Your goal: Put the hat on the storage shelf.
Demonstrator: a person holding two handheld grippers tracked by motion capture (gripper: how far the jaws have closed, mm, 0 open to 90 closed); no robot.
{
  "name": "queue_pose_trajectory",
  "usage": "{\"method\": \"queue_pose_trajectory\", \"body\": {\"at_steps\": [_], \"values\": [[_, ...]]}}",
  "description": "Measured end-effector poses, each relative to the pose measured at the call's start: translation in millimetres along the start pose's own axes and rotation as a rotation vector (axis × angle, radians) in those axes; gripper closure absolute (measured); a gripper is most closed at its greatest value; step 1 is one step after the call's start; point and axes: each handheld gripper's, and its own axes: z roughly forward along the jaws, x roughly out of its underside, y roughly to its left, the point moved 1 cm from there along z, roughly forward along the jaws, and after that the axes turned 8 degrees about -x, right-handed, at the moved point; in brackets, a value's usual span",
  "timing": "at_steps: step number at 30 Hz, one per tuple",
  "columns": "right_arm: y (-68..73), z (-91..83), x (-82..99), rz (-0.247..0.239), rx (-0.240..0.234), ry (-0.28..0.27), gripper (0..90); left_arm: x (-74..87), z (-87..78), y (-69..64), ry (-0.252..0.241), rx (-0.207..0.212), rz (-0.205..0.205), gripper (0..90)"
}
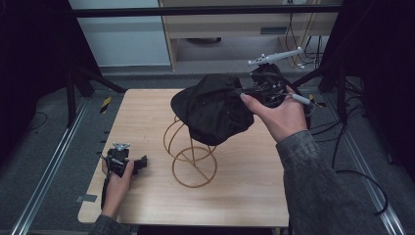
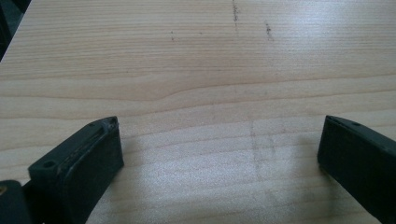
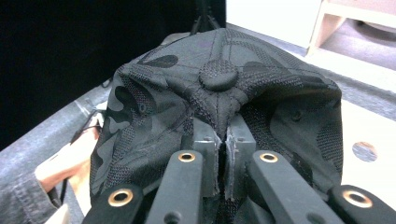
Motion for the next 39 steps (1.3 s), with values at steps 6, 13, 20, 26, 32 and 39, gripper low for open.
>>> {"method": "queue_pose_trajectory", "body": {"at_steps": [6,13,20,26,32,39], "values": [[7.4,7.7,-2.4,-0.004,-0.032,-0.002,85.8,0.0,0.0,0.0,0.000,0.000,0.000,0.0],[16.3,13.8,-1.8,-0.017,-0.053,0.010,85.8,0.0,0.0,0.0,0.000,0.000,0.000,0.0],[22.0,22.0,0.0,-0.029,-0.074,0.018,85.6,0.0,0.2,-0.3,-0.003,-0.001,-0.005,0.0],[25.1,27.4,2.7,-0.026,-0.095,0.023,85.6,0.0,0.2,-0.3,-0.004,0.000,-0.005,0.0],[26.6,34.5,7.9,-0.020,-0.111,0.046,85.2,0.0,0.3,-0.3,-0.004,-0.001,-0.005,0.0],[25.8,44.0,16.0,-0.022,-0.129,0.082,84.5,0.0,0.2,-0.3,-0.003,0.000,-0.005,0.0]]}}
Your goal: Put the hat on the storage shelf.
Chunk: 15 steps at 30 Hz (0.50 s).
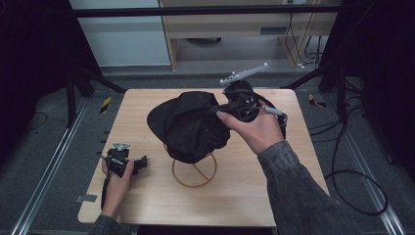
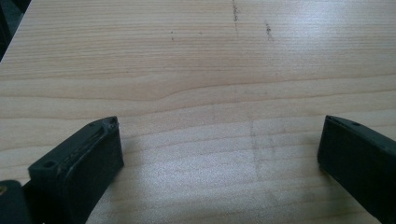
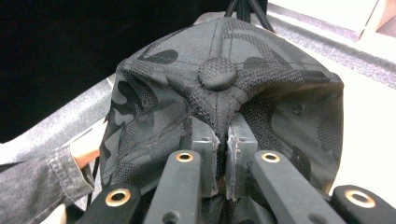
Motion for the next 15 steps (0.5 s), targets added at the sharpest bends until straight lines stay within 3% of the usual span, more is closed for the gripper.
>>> {"method": "queue_pose_trajectory", "body": {"at_steps": [15], "values": [[-1.5,13.3,10.8,0.003,-0.009,0.045,84.1,0.0,0.0,0.0,0.000,0.000,0.000,0.0]]}}
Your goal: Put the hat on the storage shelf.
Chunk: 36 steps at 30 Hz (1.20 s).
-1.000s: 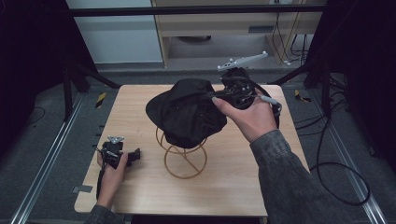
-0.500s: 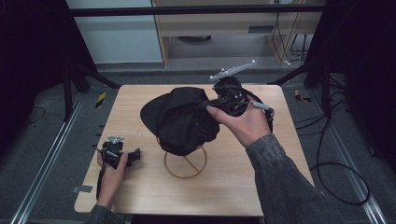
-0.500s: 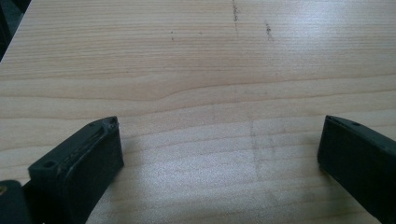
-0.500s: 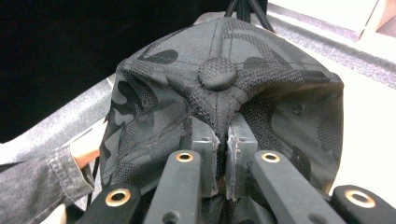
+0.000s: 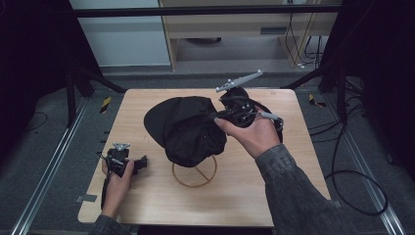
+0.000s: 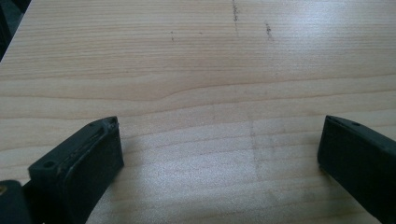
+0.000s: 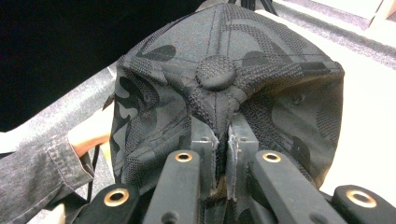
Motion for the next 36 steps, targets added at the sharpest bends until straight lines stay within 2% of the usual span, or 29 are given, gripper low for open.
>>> {"method": "queue_pose_trajectory", "body": {"at_steps": [6,8,16,36], "values": [[1.0,5.4,3.0,-0.007,0.002,0.008,84.0,0.0,0.0,0.0,0.000,0.000,0.000,0.0],[0.9,10.9,6.5,-0.015,0.017,0.038,83.6,0.0,0.0,0.0,0.000,0.000,0.000,0.0],[-0.3,25.3,11.2,-0.032,0.041,0.067,82.7,0.0,-0.2,0.3,0.003,0.000,0.004,0.0],[-1.6,30.7,8.0,-0.029,0.055,0.055,77.6,0.0,-0.2,0.3,0.002,0.000,0.004,0.0]]}}
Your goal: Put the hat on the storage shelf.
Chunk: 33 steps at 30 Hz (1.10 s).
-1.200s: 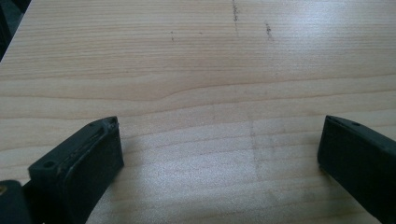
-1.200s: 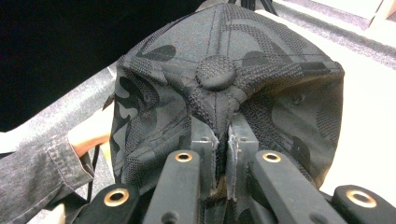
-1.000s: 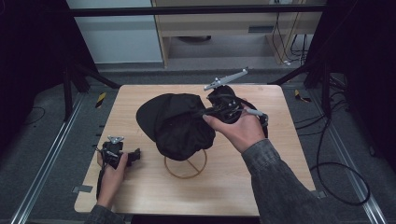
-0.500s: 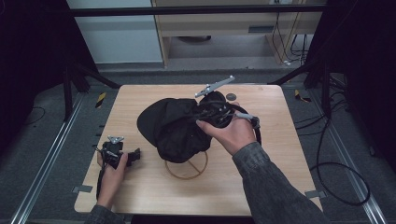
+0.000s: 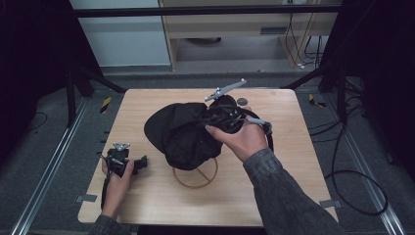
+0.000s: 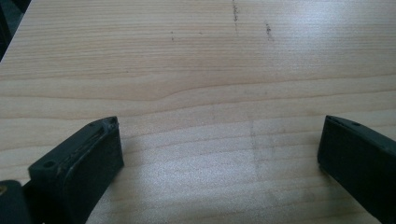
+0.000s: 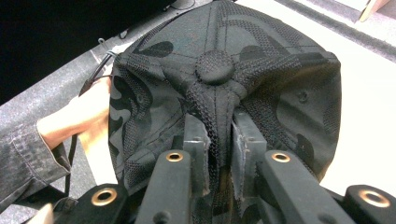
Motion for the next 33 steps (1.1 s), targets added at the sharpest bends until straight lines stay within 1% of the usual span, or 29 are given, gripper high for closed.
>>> {"method": "queue_pose_trajectory", "body": {"at_steps": [18,22,26,33], "values": [[0.5,-0.7,-0.1,-0.002,0.016,-0.013,66.8,0.0,0.0,0.0,0.000,0.000,0.000,0.0],[0.2,-2.2,0.3,0.001,0.017,-0.018,63.0,0.0,0.0,0.0,0.000,0.000,0.000,0.0],[-0.1,-2.7,1.0,0.006,0.023,-0.012,57.8,0.0,0.0,0.0,0.000,0.000,0.000,0.0],[-0.2,-3.2,1.8,0.007,0.025,-0.004,54.5,0.0,0.0,0.0,0.000,0.000,0.001,0.0]]}}
